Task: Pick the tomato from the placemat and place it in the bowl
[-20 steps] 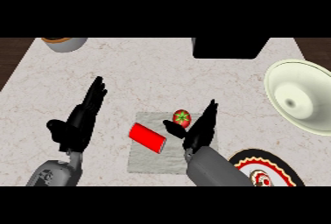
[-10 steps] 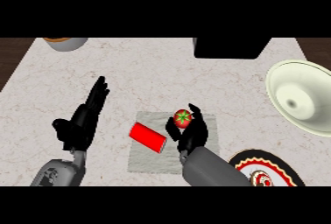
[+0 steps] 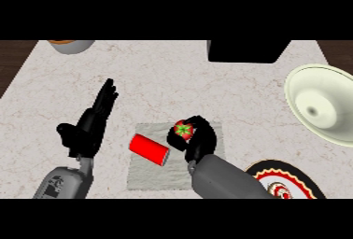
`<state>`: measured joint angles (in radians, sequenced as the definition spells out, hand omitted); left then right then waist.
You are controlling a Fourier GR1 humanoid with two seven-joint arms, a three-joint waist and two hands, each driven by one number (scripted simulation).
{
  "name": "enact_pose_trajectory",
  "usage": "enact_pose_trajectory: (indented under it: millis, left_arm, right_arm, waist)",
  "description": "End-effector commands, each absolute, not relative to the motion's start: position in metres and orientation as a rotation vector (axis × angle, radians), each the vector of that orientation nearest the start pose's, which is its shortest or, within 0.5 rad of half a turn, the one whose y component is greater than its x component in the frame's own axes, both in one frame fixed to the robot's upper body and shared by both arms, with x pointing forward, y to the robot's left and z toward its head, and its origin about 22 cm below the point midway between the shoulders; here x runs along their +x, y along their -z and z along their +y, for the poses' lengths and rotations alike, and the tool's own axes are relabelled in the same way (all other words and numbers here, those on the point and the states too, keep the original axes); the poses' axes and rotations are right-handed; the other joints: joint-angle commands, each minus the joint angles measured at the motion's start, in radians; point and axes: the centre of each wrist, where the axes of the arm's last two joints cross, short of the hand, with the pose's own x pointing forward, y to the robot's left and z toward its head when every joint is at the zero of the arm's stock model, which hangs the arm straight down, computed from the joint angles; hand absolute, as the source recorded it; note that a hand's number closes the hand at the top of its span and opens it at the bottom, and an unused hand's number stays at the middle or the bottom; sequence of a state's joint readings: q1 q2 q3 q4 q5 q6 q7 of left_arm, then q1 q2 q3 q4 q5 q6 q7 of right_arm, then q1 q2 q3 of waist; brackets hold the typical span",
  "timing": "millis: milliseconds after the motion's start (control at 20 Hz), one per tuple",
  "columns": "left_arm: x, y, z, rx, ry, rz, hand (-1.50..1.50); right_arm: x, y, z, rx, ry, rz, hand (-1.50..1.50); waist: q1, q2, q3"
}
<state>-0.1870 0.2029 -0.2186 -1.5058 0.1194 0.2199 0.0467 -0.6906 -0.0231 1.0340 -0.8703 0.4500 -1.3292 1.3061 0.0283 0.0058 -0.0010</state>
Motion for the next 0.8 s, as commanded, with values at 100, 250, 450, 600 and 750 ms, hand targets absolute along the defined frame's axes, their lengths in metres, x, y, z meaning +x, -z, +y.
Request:
enact_pose_trajectory:
  millis: [100, 250, 450, 600, 750]
  left_arm:
    - [0.281, -0.033, 0.193, 0.037, 0.147, -1.599, 0.00]
    - [0.276, -0.031, 0.208, 0.067, 0.132, -1.620, 0.00]
    - [0.268, -0.027, 0.192, 0.025, 0.133, -1.597, 0.00]
    - [0.276, -0.033, 0.213, 0.056, 0.113, -1.593, 0.00]
    - [0.270, -0.013, 0.206, 0.082, 0.103, -1.581, 0.00]
  right_arm:
    - [0.271, 0.002, -0.059, -0.699, -0.186, -1.264, 1.50]
    - [0.260, -0.009, -0.082, -0.680, -0.226, -1.357, 1.50]
    - [0.271, -0.042, -0.091, -0.645, -0.160, -1.589, 1.50]
    - [0.283, -0.051, -0.095, -0.703, -0.213, -1.701, 1.50]
    - [0.304, -0.069, -0.103, -0.806, -0.226, -1.736, 1.50]
  waist:
    - [-0.004, 0.006, 0.005]
    - [-0.003, 0.003, 0.004]
    - [-0.006, 0.001, 0.004]
    - [-0.016, -0.004, 0.002]
    - [-0.033, -0.009, 0.000]
